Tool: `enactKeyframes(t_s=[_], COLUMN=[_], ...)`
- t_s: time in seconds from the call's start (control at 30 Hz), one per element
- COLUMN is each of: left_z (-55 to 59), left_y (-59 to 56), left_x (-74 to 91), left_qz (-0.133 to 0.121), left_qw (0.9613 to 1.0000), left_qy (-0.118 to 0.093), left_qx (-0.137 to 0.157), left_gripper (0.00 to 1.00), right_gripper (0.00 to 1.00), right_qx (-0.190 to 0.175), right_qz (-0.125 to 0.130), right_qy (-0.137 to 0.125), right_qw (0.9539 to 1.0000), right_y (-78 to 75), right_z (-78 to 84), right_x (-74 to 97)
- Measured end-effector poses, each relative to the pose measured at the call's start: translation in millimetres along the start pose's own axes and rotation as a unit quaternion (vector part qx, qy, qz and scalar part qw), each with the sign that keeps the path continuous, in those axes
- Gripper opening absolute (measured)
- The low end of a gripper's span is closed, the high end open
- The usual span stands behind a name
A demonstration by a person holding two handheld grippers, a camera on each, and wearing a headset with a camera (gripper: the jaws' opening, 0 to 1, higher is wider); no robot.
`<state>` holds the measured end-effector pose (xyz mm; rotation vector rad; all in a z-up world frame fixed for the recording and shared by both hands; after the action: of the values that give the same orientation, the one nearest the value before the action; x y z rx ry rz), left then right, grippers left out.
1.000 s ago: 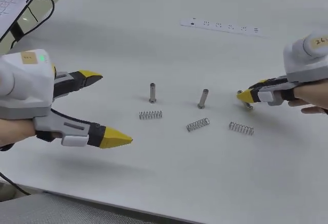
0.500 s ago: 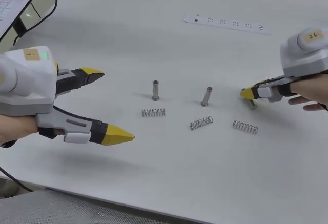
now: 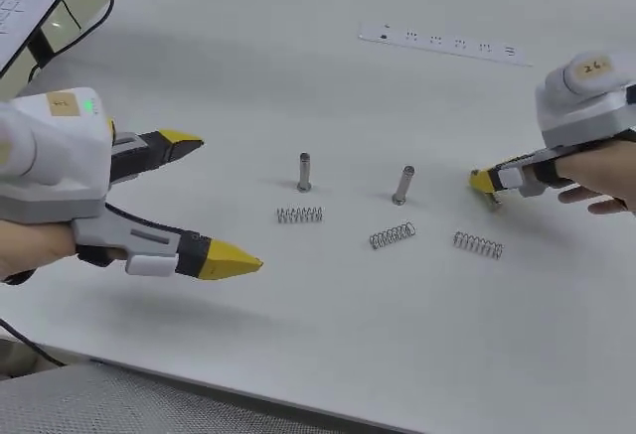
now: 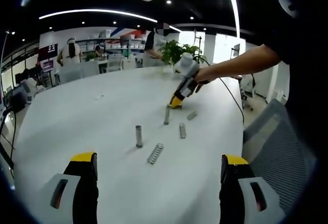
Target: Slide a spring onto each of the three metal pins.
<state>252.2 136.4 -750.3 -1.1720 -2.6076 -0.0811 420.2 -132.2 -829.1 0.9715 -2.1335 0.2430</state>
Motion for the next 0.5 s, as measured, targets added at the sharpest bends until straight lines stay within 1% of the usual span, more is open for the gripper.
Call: enactKeyframes(t_s=[0.13, 0.23, 0.33, 0.43, 0.5], left_z=[0.1, -0.2, -0.2, 0.4, -0.7], left_y=[-0.3, 0.5, 0.8, 1.0, 0.9], left_x=[-0.2, 0.0, 0.1, 0.1, -0.3], left_qz=[0.000, -0.001, -0.001, -0.002, -0.002], left_qw=[1.0000, 1.0000, 1.0000, 1.0000, 1.0000], left_qy=[-0.001, -0.001, -0.001, 0.000, -0.002], left_qx=[0.001, 0.001, 0.002, 0.002, 0.004], left_gripper=[0.98, 0.98, 0.98, 0.98, 0.98], right_gripper=[0.07, 0.06, 0.06, 0.06, 0.05], right_qx=[0.004, 0.005, 0.003, 0.000, -0.002], right_qz=[0.002, 0.001, 0.000, 0.001, 0.001], right_qy=[0.001, 0.001, 0.001, 0.001, 0.002], right_qw=[1.0000, 1.0000, 1.0000, 1.0000, 1.0000], right_y=[4.1, 1.0, 0.0, 2.3, 3.3], right_z=[-1.8, -2.6, -2.5, -1.8, -0.9], right_x=[-1.0, -3.7, -3.5, -1.1, 0.5])
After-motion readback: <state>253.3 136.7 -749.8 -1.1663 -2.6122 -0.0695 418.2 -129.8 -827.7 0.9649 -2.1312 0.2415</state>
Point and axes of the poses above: the centre of the closed fingertips' face, and the gripper's own axes: x roughly backward along the fingers, y roughly to its left, z roughly out of its underside, the point moved 3 cm from there along x, roughly backward along the fingers, and after that the axes turned 10 degrees about -y, right-handed, at the moved point
